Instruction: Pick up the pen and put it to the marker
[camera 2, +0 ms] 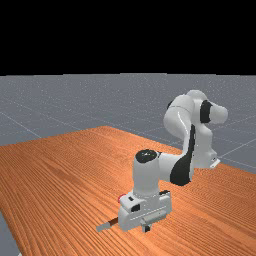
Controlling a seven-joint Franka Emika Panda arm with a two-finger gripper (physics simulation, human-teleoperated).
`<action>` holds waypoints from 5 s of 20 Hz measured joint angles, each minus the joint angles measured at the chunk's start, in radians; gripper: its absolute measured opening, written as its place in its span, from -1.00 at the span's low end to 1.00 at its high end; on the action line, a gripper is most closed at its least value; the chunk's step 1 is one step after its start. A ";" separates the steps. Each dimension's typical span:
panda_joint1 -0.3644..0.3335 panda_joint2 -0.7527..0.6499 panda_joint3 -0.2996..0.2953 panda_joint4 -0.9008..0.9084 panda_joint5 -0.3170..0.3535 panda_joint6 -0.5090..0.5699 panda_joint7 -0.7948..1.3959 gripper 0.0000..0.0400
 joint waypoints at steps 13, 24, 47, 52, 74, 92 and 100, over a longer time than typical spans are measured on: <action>-0.021 0.022 0.021 0.051 0.004 -0.090 -0.087 -1.00; -0.182 -0.182 -0.004 -0.365 -0.005 0.264 -0.245 -1.00; -0.107 -0.056 0.001 -0.218 -0.042 0.208 -0.240 -1.00; -0.152 -0.084 -0.040 -0.267 -0.051 0.226 -0.235 -1.00; -0.371 -0.105 0.031 -0.318 0.023 0.267 -0.482 -1.00; -0.284 -0.478 -0.111 -0.978 -0.072 0.574 -0.340 -1.00; -0.370 -0.526 -0.061 -0.987 -0.101 0.576 -0.565 -1.00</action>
